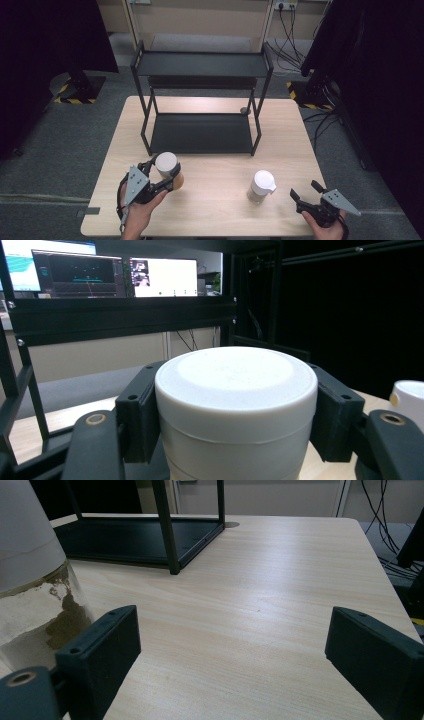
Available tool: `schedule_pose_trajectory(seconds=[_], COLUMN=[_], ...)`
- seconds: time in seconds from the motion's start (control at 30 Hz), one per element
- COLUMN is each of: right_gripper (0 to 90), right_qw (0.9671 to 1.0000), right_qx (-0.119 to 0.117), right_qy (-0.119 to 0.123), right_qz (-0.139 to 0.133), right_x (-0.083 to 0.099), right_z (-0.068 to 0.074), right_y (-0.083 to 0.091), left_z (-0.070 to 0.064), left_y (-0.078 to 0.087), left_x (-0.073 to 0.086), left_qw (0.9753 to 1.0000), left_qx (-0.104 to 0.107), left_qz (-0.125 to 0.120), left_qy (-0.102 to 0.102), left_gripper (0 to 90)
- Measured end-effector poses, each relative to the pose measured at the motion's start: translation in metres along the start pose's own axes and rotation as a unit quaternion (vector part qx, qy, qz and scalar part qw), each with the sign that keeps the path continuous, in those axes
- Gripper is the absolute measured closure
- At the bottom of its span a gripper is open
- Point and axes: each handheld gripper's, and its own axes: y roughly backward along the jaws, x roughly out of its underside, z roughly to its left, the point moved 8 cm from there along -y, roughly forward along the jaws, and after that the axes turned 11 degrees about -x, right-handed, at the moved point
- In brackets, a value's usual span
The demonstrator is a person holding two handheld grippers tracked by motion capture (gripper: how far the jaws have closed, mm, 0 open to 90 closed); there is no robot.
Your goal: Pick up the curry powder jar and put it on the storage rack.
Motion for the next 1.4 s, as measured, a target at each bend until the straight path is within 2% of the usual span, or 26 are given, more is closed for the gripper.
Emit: schedule_pose_trajectory(seconds=[0.2,0.4,0.47,0.53,0.63,0.77,0.8,0.83,1.0,1.13,1.4], right_gripper=[8.1,8.1,8.1,8.1,8.2,8.3,8.3,8.3,8.4,8.4,8.5], right_qw=[1.0,1.0,1.0,1.0,1.0,1.0,1.0,1.0,1.0,1.0,1.0], right_qx=[0.0,-0.001,-0.001,-0.001,0.0,-0.001,-0.002,-0.002,-0.001,-0.002,-0.002], right_qy=[0.001,0.0,-0.002,-0.002,0.002,0.0,-0.001,-0.001,-0.001,-0.001,-0.002], right_qz=[-0.001,0.0,-0.001,-0.001,0.0,-0.002,-0.003,-0.003,-0.001,-0.002,-0.002], right_x=[0.0,0.0,0.0,0.0,0.0,0.0,0.0,0.0,0.0,0.0,0.0], right_z=[0.0,0.0,-0.001,0.0,0.0,0.0,0.0,0.0,0.0,0.0,-0.001], right_y=[0.0,0.0,0.0,0.0,0.0,0.0,0.0,0.0,0.0,0.0,0.0], left_z=[0.0,0.001,0.002,0.002,0.004,0.005,0.005,0.005,0.006,0.007,0.005], left_y=[-0.008,-0.018,-0.023,-0.024,-0.028,-0.032,-0.034,-0.034,-0.044,-0.051,-0.063], left_x=[-0.01,-0.026,-0.036,-0.039,-0.054,-0.066,-0.073,-0.073,-0.094,-0.106,-0.125], left_qw=[1.0,0.9996,0.999,0.9989,0.998,0.9973,0.9969,0.9969,0.9958,0.9947,0.9939], left_qx=[-0.004,-0.022,-0.033,-0.036,-0.051,-0.056,-0.06,-0.06,-0.063,-0.067,-0.069], left_qz=[-0.009,-0.018,-0.026,-0.029,-0.037,-0.046,-0.051,-0.051,-0.066,-0.078,-0.086], left_qy=[0.0,0.007,0.01,0.01,0.009,0.007,0.006,0.006,0.006,0.006,0.001], left_gripper=[33.2,33.3,33.3,33.3,33.3,33.3,33.3,33.3,33.3,33.4,33.4])
